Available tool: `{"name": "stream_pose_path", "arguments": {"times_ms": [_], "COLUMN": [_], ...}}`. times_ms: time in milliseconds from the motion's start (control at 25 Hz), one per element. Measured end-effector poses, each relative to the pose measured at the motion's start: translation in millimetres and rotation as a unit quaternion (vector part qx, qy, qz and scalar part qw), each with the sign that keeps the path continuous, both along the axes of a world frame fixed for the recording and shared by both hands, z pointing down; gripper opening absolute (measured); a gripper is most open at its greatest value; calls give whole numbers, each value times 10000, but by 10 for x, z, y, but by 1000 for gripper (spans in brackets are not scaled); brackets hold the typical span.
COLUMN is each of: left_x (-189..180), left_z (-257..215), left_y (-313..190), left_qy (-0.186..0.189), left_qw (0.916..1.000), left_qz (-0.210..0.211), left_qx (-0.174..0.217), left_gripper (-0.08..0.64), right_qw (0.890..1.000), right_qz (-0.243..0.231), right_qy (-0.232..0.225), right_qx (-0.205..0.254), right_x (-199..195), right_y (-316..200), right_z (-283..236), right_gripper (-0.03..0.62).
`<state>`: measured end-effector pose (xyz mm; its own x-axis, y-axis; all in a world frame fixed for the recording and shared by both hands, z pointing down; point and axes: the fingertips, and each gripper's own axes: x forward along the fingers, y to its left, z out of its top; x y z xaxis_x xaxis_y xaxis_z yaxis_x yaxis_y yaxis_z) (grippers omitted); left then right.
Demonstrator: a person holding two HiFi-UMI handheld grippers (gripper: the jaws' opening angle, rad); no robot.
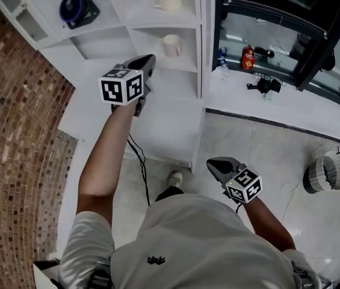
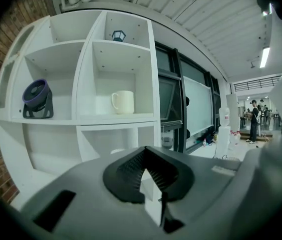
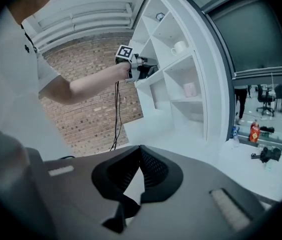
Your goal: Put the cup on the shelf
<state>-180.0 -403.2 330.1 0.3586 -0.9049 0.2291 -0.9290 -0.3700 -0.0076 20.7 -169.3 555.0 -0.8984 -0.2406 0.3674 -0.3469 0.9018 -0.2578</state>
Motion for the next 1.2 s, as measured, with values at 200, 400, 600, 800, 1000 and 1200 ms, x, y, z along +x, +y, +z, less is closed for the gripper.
{"name": "stream_pose_path", "arguments": {"times_ms": [200,400,600,800,1000,1200], "left_x": [132,328,566,727,891,971], "left_z": [237,592,996,1342,1552,1693], "left_y": [285,679,1106,1474,1772,2023], "left_qy": [196,-92,59,8,213,263], "left_qw": [9998,9992,9967,9942,9920,9905], "left_qz": [59,356,643,774,853,901], "left_qx": [8,-147,-492,-747,-903,-1001], "left_gripper": [5,5,6,5,6,5], "right_qw": [10000,10000,10000,10000,9999,9999], "right_qz": [-2,18,69,47,55,6], "right_qy": [8,20,14,-10,-15,-1], "right_qx": [-49,-57,-19,87,122,172], "right_x": [85,149,205,175,193,142], "right_y": [106,203,218,269,291,357], "right_z": [42,51,62,38,40,37], "right_gripper": [11,11,11,11,11,11]}}
